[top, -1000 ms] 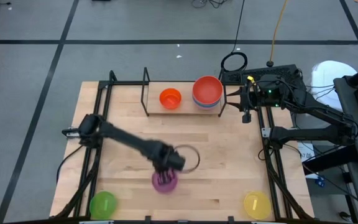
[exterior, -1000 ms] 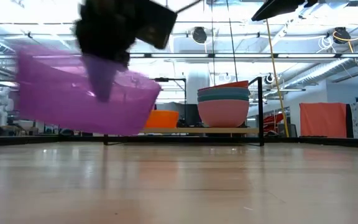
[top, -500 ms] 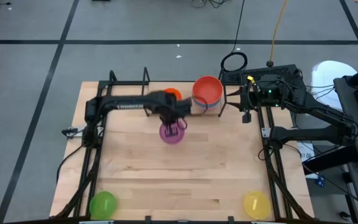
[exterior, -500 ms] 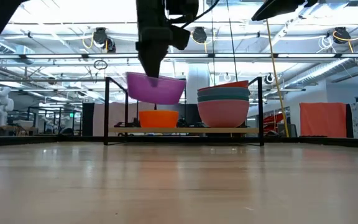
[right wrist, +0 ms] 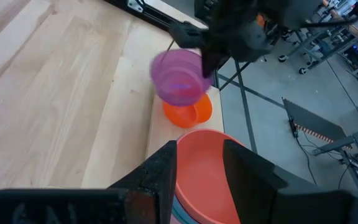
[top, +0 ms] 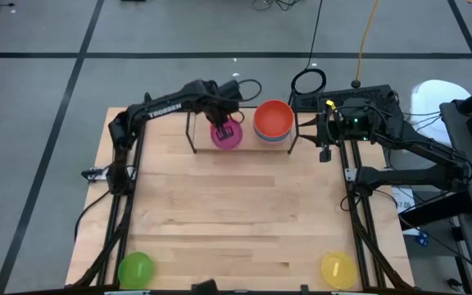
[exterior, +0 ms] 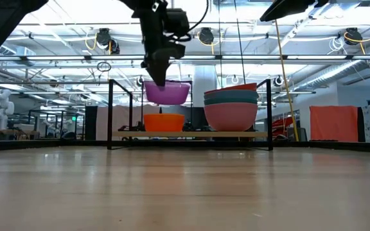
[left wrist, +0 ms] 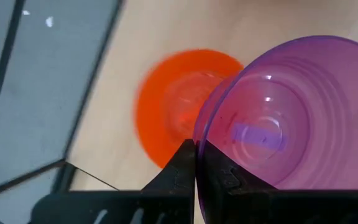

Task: Place and stack bowls onto a shelf
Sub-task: Stack the purple bowl onto the small orange bowl on the shelf

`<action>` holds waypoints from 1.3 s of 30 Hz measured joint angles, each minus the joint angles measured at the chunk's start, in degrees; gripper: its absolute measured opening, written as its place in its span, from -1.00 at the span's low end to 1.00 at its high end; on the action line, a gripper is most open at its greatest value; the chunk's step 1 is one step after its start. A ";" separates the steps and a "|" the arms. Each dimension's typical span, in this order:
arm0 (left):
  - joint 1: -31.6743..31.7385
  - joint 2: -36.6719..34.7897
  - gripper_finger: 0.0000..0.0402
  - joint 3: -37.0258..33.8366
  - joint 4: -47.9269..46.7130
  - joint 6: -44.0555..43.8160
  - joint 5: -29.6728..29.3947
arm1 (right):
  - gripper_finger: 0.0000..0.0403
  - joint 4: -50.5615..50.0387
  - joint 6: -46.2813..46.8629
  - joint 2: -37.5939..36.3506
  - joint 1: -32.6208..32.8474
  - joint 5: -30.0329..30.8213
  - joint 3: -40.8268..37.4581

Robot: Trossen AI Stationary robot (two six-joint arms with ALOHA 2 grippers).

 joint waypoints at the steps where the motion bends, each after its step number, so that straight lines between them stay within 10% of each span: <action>1: 0.89 0.00 -0.98 -0.24 0.76 0.31 -0.01 | -0.38 0.00 -0.01 0.00 0.00 0.00 0.00; 39: 8.36 0.03 -0.80 -11.75 14.02 4.16 4.57 | -0.38 0.07 -1.62 0.00 0.01 0.27 0.00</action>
